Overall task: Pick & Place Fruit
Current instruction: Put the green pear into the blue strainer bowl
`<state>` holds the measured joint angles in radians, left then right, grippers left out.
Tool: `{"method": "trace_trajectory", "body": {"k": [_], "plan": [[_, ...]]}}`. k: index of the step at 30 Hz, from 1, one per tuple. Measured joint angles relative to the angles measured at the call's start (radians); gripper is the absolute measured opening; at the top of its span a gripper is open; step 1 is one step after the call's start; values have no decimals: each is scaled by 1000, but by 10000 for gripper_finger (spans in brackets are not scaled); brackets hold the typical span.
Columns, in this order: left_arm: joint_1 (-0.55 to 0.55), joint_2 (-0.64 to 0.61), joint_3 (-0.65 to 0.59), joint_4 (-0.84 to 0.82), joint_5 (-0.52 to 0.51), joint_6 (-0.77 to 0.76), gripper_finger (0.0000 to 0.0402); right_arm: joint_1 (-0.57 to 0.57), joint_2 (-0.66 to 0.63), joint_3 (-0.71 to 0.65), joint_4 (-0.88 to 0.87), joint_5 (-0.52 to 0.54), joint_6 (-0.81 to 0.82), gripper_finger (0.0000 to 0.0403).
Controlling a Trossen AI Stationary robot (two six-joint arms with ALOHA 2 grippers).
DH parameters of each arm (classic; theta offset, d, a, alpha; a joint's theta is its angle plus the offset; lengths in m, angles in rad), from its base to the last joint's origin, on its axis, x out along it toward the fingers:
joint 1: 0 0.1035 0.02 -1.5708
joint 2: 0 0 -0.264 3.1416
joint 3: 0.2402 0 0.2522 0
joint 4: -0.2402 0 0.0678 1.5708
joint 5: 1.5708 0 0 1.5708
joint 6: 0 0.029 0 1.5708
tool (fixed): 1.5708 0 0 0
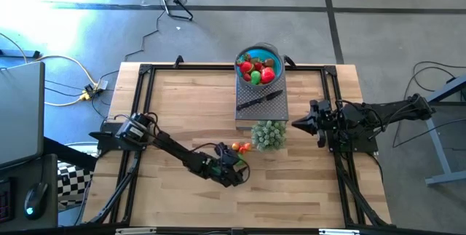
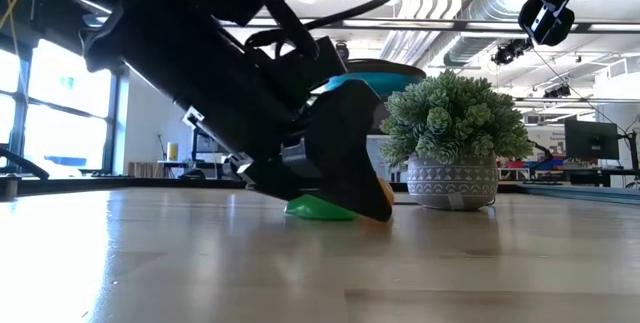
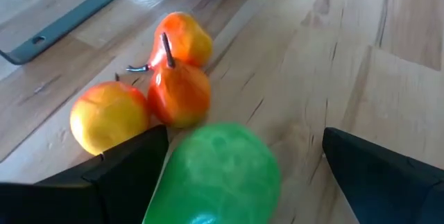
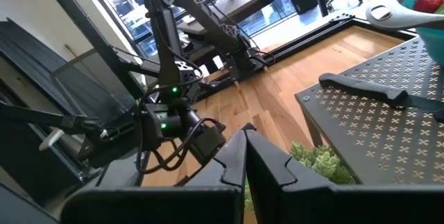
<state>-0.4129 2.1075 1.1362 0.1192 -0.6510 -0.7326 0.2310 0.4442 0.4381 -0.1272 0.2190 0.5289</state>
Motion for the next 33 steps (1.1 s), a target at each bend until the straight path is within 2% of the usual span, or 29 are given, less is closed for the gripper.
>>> {"method": "trace_trajectory", "body": {"k": [15,33], "plan": [[-3,-3,2,-119,94,5,379,0,0,0,1,-21,2,2],[-6,-5,2,-155,125,3,379,0,0,0,2,-21,2,2]]}}
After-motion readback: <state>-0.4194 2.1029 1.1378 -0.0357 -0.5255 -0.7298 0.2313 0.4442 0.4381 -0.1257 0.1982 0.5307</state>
